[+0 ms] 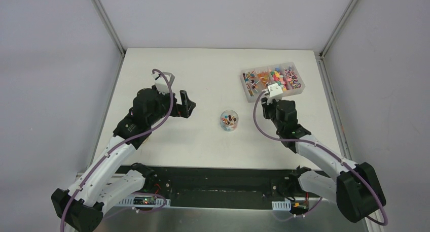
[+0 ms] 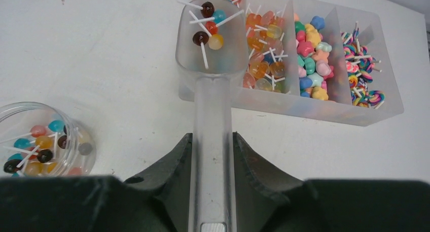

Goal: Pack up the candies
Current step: Scoop the fake candies from the storage box.

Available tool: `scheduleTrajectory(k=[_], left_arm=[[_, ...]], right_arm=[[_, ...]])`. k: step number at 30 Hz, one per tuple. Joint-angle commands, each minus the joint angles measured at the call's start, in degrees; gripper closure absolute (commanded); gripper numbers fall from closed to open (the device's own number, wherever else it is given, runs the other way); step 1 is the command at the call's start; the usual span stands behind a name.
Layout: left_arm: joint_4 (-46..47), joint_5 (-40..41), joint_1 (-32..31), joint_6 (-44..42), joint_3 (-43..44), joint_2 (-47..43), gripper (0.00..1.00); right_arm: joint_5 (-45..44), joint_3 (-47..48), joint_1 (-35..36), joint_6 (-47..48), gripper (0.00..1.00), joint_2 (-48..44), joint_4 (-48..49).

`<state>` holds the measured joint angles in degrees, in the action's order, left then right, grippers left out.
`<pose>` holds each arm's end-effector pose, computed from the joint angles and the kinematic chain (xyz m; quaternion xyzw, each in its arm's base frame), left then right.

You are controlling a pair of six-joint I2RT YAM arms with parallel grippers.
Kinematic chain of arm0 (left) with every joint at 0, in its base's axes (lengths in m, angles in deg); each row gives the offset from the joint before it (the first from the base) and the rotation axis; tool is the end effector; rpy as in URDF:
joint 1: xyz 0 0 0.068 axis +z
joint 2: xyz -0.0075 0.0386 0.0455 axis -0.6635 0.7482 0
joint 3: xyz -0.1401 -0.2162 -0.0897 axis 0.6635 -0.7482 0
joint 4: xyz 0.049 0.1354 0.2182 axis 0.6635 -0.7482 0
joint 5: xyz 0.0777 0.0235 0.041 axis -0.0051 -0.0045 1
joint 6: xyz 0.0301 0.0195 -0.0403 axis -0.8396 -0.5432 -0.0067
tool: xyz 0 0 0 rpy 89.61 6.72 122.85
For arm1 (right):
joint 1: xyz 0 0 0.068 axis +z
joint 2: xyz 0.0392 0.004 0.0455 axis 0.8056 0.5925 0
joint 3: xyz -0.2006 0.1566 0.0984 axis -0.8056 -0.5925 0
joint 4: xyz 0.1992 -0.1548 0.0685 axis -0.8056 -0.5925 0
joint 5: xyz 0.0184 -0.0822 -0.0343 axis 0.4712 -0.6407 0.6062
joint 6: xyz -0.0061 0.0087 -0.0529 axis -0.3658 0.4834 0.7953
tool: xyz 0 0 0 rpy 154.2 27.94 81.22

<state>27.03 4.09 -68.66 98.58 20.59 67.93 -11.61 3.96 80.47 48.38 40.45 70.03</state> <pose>0.1702 -0.0904 0.3274 0.1064 0.8115 -0.2381 0.5230 0.2140 0.1003 0.2223 -0.2001 0.7880 0.0079 0.5822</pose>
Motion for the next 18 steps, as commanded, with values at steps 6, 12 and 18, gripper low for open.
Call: scheduleTrajectory(k=[6,12,18], left_arm=[[0.87,2.54,-0.68,-1.48,-0.38,-1.38,0.01],[0.73,3.34,-0.68,-1.55,-0.27,-2.25,0.01],[0.75,4.31,-0.68,-1.55,-0.37,-4.04,0.01]], right_arm=[[6.87,1.42,-0.22,4.35,1.0,-9.69,2.41],[10.57,5.07,-0.24,6.84,1.0,-12.07,-6.09],[20.53,6.88,0.03,11.84,1.0,-13.38,-12.24]])
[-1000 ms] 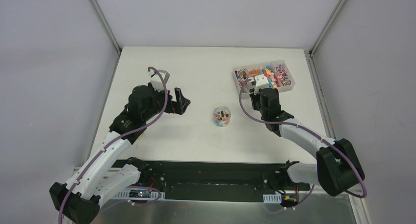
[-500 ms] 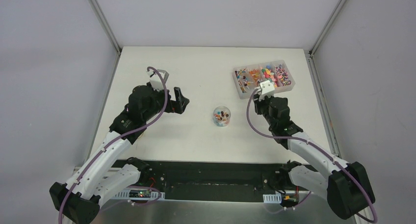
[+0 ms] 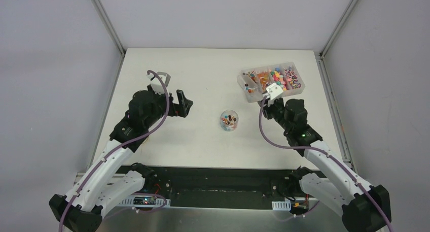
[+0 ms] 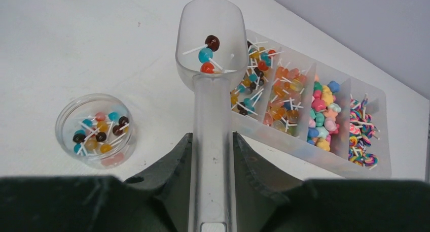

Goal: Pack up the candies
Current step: Scoop the fake candies from the storage box, then place the fake candies in the packing bottle.

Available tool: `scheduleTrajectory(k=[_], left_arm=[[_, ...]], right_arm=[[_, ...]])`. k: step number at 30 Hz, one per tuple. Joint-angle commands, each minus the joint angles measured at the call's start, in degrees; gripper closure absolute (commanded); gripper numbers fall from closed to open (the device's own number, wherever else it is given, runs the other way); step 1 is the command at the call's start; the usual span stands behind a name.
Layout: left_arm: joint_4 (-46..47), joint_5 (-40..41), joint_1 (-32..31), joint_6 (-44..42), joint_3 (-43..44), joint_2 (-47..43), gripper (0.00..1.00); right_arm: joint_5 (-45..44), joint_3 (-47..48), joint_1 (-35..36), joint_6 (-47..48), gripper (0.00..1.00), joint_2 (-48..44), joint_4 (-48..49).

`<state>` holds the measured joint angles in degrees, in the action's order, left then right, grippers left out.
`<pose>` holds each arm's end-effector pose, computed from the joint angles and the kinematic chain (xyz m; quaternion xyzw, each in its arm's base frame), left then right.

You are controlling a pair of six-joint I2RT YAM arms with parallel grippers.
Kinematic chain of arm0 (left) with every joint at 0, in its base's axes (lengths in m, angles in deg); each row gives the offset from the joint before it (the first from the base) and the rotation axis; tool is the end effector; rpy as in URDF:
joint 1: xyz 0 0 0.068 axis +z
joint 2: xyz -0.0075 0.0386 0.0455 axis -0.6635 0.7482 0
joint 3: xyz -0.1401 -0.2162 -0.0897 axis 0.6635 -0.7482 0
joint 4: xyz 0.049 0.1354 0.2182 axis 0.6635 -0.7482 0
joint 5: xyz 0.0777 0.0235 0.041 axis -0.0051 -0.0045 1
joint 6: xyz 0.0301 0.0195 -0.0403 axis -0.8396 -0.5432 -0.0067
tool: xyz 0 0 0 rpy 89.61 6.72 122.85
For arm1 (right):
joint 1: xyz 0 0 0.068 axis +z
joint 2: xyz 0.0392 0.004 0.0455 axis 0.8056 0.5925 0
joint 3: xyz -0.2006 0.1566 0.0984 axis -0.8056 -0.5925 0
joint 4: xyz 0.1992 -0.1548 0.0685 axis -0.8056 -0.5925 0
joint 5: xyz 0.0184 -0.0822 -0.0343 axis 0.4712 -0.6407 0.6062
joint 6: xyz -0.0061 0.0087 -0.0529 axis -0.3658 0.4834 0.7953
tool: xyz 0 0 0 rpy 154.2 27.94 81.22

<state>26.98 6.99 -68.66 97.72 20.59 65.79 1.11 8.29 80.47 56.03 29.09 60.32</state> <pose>0.1638 -0.0851 0.3335 0.0972 0.8022 -0.2201 0.5464 0.1886 0.0963 0.2715 -0.3019 0.7230 0.0623 0.6183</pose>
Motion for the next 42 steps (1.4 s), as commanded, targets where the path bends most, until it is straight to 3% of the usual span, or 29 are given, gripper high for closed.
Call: scheduleTrajectory(k=[1,7,23,42], left_arm=[[0.8,1.4,-0.68,-0.69,-0.42,-2.11,0.01],[0.77,2.9,-0.68,-0.77,-0.51,-2.6,0.01],[0.76,1.85,-0.68,-0.79,-0.38,-2.49,0.01],[0.75,1.79,-0.68,-0.7,-0.54,-2.64,0.01]], right_arm=[[8.69,2.16,0.25,4.99,1.0,-2.73,-2.67],[14.2,0.6,0.61,11.88,1.0,-5.89,-4.62],[19.92,9.91,0.9,26.98,1.0,-6.43,-33.16],[14.72,13.68,3.02,32.62,1.0,-5.39,-41.35]])
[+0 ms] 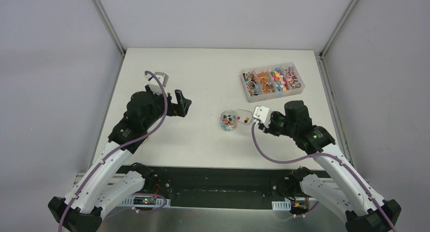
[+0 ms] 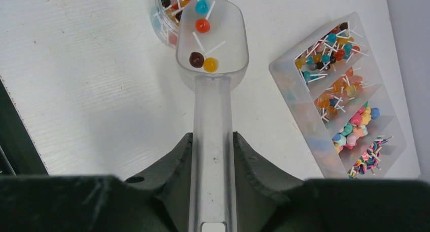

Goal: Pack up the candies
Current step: Place the fake candies in the packing bottle.

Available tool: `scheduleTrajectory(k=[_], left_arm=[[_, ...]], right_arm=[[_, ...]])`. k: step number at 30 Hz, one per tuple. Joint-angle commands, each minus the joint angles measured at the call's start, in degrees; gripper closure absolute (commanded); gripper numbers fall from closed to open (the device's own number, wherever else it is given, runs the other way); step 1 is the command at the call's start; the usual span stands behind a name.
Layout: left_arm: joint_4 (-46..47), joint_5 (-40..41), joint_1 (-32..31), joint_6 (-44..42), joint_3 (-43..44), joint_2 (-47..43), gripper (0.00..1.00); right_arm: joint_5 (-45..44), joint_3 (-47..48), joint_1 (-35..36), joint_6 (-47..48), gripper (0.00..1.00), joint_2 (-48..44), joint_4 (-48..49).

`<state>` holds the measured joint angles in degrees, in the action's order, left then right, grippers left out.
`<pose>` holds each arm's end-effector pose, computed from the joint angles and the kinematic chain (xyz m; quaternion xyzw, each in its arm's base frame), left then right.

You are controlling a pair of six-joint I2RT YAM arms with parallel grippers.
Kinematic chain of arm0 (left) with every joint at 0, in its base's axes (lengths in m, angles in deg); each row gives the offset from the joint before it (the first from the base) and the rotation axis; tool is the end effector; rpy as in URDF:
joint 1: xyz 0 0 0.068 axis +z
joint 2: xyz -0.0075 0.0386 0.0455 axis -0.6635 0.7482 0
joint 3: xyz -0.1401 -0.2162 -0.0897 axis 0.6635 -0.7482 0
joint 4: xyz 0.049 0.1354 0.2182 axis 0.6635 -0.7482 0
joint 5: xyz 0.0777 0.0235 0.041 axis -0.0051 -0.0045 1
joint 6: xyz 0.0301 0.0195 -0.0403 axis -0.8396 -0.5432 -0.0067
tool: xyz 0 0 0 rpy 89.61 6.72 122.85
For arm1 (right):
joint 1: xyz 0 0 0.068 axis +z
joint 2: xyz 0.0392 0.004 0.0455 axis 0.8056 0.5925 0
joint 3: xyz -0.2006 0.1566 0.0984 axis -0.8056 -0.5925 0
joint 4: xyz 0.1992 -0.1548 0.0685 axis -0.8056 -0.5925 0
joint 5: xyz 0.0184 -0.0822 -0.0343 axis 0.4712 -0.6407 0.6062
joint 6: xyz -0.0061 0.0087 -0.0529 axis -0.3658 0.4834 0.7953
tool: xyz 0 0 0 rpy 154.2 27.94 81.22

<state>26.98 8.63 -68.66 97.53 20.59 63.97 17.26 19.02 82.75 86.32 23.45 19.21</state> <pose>0.1580 -0.0810 0.3387 0.0891 0.7937 -0.2129 0.5628 0.1406 0.0906 0.2845 -0.6036 0.6544 0.0670 0.4505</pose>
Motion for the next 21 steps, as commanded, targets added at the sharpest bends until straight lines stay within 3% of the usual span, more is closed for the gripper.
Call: scheduleTrajectory(k=[1,21], left_arm=[[0.76,0.17,-0.68,-0.5,-0.49,-0.66,0.01],[0.32,0.43,-0.68,-0.35,-0.11,0.27,0.01]], right_arm=[[-1.97,3.1,0.92,2.55,1.0,0.46,-0.39],[-9.38,7.3,5.96,4.08,1.0,3.35,-5.45]])
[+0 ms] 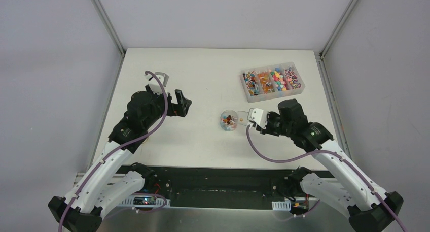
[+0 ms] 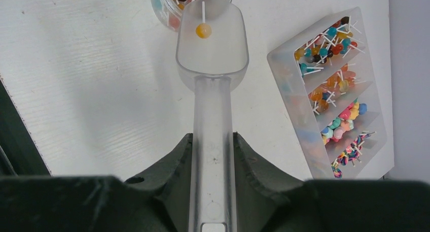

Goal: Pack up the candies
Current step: Place the fake candies in the packing bottle.

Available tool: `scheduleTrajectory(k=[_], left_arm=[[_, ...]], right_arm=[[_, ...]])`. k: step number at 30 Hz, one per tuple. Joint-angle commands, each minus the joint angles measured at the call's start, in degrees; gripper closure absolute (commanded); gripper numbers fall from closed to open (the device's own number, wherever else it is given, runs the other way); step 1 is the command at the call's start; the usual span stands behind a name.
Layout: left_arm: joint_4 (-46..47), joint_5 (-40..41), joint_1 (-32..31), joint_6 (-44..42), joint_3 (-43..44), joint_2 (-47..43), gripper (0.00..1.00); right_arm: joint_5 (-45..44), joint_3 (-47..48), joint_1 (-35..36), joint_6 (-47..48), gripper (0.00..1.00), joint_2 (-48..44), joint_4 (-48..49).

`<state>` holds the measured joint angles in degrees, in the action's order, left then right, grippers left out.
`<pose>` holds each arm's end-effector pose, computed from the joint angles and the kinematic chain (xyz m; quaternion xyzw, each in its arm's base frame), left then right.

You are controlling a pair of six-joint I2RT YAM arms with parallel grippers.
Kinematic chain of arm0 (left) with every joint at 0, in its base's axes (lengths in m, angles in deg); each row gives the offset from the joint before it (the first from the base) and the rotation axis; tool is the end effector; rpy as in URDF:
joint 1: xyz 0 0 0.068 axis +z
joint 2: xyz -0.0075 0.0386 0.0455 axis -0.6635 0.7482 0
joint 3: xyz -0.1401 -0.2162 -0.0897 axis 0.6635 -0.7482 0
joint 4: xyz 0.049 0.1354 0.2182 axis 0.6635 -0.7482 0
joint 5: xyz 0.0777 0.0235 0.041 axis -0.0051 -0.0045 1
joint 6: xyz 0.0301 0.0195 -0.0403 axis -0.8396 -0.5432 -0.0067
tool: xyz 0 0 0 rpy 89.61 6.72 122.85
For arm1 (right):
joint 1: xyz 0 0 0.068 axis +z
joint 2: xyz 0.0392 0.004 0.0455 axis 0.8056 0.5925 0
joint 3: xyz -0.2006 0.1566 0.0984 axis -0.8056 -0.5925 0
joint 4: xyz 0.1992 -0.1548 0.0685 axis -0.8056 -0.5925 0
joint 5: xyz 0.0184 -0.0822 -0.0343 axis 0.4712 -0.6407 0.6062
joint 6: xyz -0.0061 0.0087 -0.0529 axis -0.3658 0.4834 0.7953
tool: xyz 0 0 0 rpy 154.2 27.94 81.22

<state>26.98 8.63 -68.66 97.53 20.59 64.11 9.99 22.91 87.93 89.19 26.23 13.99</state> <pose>0.1585 -0.0813 0.3383 0.0892 0.7944 -0.2126 0.5619 0.1378 0.1016 0.2914 -0.6403 0.6474 0.0255 0.4126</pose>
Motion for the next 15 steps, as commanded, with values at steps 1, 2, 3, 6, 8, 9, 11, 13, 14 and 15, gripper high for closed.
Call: scheduleTrajectory(k=[1,2,3,6,8,9,11,13,14,15], left_arm=[[0.33,0.84,-0.68,-0.21,-0.04,0.14,0.01],[0.35,1.12,-0.68,-0.16,-0.03,0.06,0.01],[0.32,1.25,-0.68,-0.16,-0.03,0.05,0.01],[0.21,0.94,-0.68,-0.17,-0.03,0.11,0.01],[0.25,0.47,-0.68,-0.36,0.02,0.26,0.01],[0.04,0.21,-0.68,-0.53,0.12,0.45,0.01],[-0.48,0.14,-0.68,-0.73,0.5,0.98,0.01],[-0.88,0.33,-0.68,-0.84,0.83,1.25,0.01],[-0.91,0.38,-0.68,-0.83,0.85,1.36,0.01],[-1.0,0.31,-0.68,-0.86,0.85,1.43,0.01]], right_arm=[[-2.48,3.65,0.91,1.31,1.0,0.84,-0.53],[-2.8,3.86,1.07,1.45,1.0,1.12,-0.78],[-3.14,4.09,1.2,1.58,1.0,1.32,-1.03],[-4.02,4.71,1.95,1.78,1.0,1.84,-1.78],[-4.83,5.02,2.4,1.82,1.0,1.9,-2.03],[-5.12,5.11,2.54,1.92,1.0,1.96,-2.26],[-5.7,5.33,2.8,2.03,1.0,1.97,-2.69],[-6.12,5.57,2.85,2.05,1.0,2.03,-2.94],[-6.15,5.65,2.99,2.04,1.0,1.99,-3.03],[-6.15,5.81,3.07,1.9,1.0,1.98,-3.04]])
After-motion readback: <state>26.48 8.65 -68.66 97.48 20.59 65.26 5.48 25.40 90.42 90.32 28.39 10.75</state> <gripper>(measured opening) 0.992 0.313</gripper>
